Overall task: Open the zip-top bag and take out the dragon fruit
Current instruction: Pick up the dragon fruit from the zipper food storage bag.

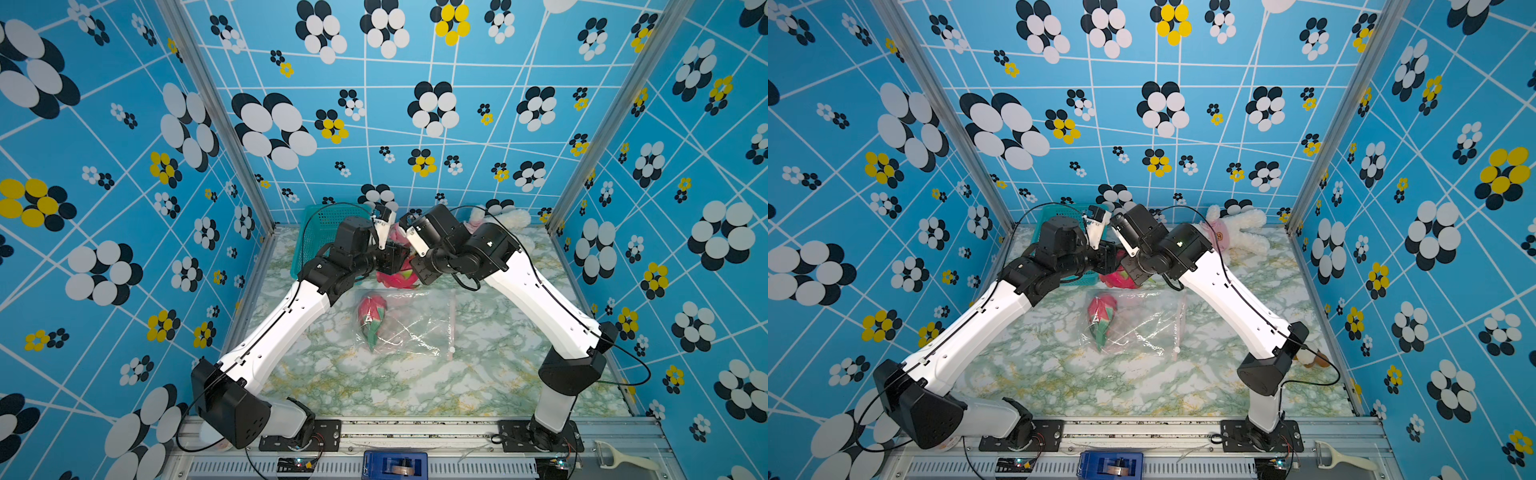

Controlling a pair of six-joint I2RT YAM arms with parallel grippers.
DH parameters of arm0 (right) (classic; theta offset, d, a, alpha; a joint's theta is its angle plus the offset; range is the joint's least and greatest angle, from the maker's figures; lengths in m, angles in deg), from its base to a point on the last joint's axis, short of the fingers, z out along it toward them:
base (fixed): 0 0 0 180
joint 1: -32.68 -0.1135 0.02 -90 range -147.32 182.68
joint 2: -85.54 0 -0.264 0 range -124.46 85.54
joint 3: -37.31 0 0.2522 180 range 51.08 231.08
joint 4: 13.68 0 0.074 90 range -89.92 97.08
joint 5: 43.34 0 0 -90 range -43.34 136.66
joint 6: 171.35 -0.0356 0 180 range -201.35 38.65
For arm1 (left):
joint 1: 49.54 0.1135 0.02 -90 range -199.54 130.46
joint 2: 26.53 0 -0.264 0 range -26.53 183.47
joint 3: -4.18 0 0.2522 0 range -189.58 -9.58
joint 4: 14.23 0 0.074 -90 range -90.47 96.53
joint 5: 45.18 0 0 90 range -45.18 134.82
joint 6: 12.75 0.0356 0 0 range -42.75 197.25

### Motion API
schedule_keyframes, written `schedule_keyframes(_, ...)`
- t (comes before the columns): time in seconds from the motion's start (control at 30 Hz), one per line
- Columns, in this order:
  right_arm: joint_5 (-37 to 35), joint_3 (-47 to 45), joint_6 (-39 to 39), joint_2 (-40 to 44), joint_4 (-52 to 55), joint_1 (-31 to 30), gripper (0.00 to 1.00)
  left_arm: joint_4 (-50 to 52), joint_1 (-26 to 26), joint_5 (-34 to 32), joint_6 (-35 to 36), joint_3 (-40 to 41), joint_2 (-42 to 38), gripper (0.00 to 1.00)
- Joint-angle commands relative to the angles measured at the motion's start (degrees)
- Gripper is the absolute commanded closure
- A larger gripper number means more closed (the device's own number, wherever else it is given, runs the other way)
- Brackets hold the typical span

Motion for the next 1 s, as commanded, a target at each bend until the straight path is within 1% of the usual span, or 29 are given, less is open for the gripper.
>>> schedule_keyframes(0.0, 0.02, 1.66, -1.01, 2.06, 0.83, -0.6, 1.0, 1.73, -0.14, 1.02, 0.93, -1.34, 1.75, 0.45)
schedule_keyframes(0.07, 0.24, 1.6, -0.88, 1.94, 0.95, -0.67, 1.0, 1.7, -0.34, 0.99, 1.36, -1.58, 2.06, 0.44)
schedule_keyframes(0.17, 0.09, 1.27, -0.32, 1.97, 1.04, -0.6, 1.0, 2.23, -0.61, 0.46, 3.38, -2.54, 2.55, 0.39)
schedule_keyframes(0.23, -0.2, 1.05, 0.04, 1.96, 1.17, -0.66, 1.0, 2.03, -0.7, 0.39, 4.94, -2.69, 2.51, 0.39)
schedule_keyframes(0.33, -0.24, 1.07, 0.38, 2.03, 1.04, -0.65, 1.0, 3.1, -0.61, 1.02, 6.38, -3.9, 3.57, 0.42)
schedule_keyframes(0.5, -0.54, 1.19, 0.85, 2.07, 0.87, -0.63, 1.0, 4.81, -0.61, 2.21, 6.02, -5.54, 4.96, 0.55)
schedule_keyframes(0.63, -1.0, 1.12, 1.05, 2.15, 1.0, -0.59, 1.0, 5.75, -0.47, 1.51, 4.63, -6.37, 6.0, 0.78)
schedule_keyframes(0.7, -1.0, 0.97, 1.1, 1.98, 1.04, -0.61, 1.0, 7.28, -0.35, 1.49, 4.0, -7.97, 7.2, 0.87)
schedule_keyframes(0.77, -1.08, 0.48, 1.26, 1.96, 1.0, -0.65, 1.0, 8.79, -0.13, 2.16, 3.6, -9.77, 8.5, 1.0)
schedule_keyframes(0.97, -2.43, -1.41, 1.3, 1.9, 0.47, -0.61, 1.0, 11.08, 0.05, 2.32, 2.04, -12.13, 10.2, 1.0)
